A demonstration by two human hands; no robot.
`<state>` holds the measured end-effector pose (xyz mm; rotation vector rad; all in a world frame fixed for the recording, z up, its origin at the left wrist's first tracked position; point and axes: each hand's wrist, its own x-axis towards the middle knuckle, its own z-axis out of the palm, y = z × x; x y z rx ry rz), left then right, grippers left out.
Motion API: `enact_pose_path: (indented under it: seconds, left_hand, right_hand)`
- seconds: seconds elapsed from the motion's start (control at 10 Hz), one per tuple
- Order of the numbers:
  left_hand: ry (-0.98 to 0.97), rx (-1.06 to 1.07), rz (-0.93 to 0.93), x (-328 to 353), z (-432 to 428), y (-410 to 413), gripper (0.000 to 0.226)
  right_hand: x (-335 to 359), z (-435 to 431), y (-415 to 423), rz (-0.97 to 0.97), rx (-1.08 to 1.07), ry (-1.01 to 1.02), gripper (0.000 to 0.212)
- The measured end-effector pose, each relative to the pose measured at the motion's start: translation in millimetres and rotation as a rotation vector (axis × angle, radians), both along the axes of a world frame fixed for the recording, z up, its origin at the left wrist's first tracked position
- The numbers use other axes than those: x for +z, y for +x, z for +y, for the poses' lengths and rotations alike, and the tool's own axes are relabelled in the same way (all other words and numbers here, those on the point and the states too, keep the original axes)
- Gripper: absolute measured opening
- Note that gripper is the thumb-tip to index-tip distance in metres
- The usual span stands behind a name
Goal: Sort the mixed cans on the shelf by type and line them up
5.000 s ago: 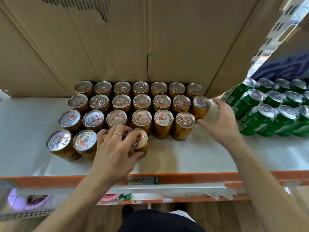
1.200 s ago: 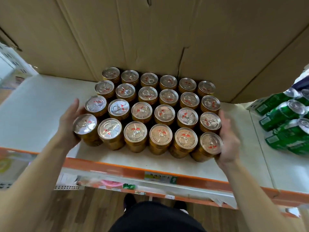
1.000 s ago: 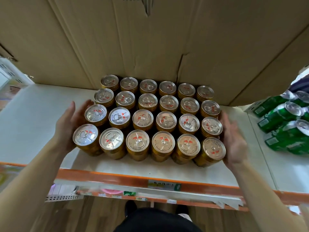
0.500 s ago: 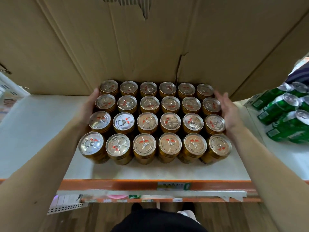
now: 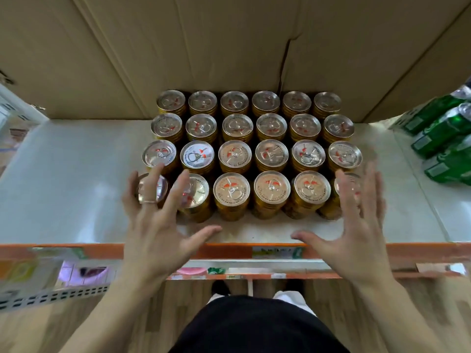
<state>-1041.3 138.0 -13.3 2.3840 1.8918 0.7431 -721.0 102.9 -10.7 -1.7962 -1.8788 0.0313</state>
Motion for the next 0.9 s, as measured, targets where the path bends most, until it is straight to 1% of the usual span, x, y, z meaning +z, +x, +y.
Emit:
enact_pose_path:
  seconds: [0.1, 0.2, 0.3, 0.4, 0.5, 0.6, 0.7, 0.8, 0.9]
  left_hand:
    - [0.093, 0.111, 0.024, -17, 8, 14, 0.082]
    - [0.161, 0.142, 0.011, -26, 11, 15, 0.076]
    - [0.171, 0.142, -0.05, -29, 9, 18, 0.082]
    - [0.198, 0.096, -0.061, -38, -6, 33, 0.09]
    - [0.135, 0.124, -0.016, -52, -17, 55, 0.084]
    - [0.107, 0.219, -0.025, -57, -13, 69, 0.077]
    - [0.099, 0.221, -0.034, -53, -16, 71, 0.076]
    - [0.11, 0.228, -0.006, -48, -16, 70, 0.078]
    - [0.161, 0.191, 0.008, -45, -35, 73, 0.079]
  right_hand:
    - [-18, 11, -16, -0.06, -0.107, 0.079, 0.101]
    - [-29, 20, -22, -0.079, -0.191, 0.197, 0.094]
    - [-30, 17, -24, -0.009, -0.191, 0.169, 0.111]
    - [-25, 2, -28, 0.38, -0.326, 0.043, 0.131]
    - [-23, -6, -33, 0.724, -0.402, -0.068, 0.132]
    - [-23, -2, -34, 0.706, -0.43, -0.082, 0.126]
    - [-21, -3, -33, 0.679, -0.432, -0.054, 0.124]
    - [-14, -8, -28, 0.681, -0.351, -0.069, 0.122]
    - [-10, -33, -7, 0.628, -0.216, -0.138, 0.117]
